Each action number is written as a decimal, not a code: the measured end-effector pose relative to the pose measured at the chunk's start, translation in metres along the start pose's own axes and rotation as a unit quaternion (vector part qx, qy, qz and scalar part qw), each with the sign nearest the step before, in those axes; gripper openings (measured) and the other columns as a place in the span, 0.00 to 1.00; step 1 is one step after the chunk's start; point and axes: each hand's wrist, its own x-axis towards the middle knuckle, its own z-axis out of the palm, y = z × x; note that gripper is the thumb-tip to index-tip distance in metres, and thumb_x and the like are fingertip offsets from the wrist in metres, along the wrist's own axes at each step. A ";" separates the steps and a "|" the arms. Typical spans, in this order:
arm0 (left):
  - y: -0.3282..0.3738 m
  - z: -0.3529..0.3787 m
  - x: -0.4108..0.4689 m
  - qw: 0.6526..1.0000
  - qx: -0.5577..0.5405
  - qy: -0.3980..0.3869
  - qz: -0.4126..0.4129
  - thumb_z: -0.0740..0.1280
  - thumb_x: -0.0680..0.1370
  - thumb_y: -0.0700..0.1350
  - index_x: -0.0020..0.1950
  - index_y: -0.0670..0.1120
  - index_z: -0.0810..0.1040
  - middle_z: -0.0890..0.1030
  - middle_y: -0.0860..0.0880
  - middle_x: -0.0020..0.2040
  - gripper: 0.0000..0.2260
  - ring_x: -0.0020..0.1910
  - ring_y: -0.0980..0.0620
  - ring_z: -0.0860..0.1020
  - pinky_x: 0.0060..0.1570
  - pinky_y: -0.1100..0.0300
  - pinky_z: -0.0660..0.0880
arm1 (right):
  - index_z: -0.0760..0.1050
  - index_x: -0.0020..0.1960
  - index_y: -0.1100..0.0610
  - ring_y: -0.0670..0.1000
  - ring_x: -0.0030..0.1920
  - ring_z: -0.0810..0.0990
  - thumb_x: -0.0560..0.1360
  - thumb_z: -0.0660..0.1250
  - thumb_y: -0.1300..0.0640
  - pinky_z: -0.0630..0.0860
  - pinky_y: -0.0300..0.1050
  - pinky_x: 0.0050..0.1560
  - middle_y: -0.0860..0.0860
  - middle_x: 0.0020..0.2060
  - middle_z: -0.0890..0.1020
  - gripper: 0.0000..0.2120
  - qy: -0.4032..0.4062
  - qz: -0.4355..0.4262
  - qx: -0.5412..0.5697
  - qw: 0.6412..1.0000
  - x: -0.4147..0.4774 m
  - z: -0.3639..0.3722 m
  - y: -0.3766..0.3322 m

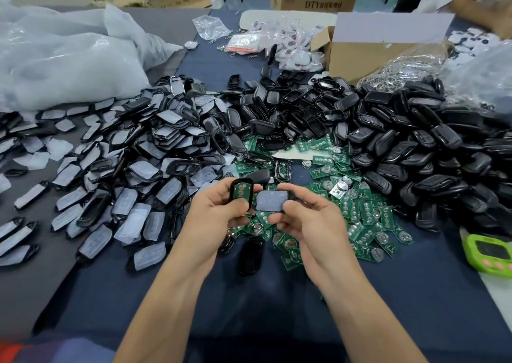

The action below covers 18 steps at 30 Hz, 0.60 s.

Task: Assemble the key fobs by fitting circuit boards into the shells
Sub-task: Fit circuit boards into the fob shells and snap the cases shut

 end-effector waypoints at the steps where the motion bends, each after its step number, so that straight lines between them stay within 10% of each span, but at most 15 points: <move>1: -0.001 -0.001 0.001 1.000 -0.004 -0.008 0.009 0.64 0.80 0.28 0.51 0.49 0.86 0.88 0.50 0.48 0.18 0.42 0.59 0.83 0.38 0.67 0.78 | 0.84 0.53 0.60 0.51 0.31 0.84 0.79 0.63 0.73 0.79 0.40 0.32 0.58 0.40 0.87 0.15 -0.010 0.029 0.033 0.999 0.001 0.000 0.000; 11: 0.002 -0.007 0.004 0.981 0.004 -0.193 -0.025 0.67 0.77 0.38 0.54 0.51 0.87 0.86 0.47 0.55 0.12 0.43 0.54 0.83 0.37 0.64 0.75 | 0.87 0.42 0.65 0.45 0.24 0.79 0.70 0.65 0.70 0.78 0.35 0.26 0.60 0.37 0.84 0.11 -0.105 0.253 0.113 0.955 0.008 -0.012 0.002; 18: 0.005 0.004 0.012 0.992 0.015 -0.118 -0.049 0.64 0.81 0.30 0.53 0.40 0.81 0.83 0.43 0.46 0.09 0.39 0.54 0.80 0.38 0.64 0.78 | 0.82 0.52 0.67 0.48 0.24 0.80 0.81 0.65 0.66 0.76 0.38 0.24 0.58 0.32 0.79 0.08 -0.075 0.241 0.058 0.966 0.007 -0.010 0.004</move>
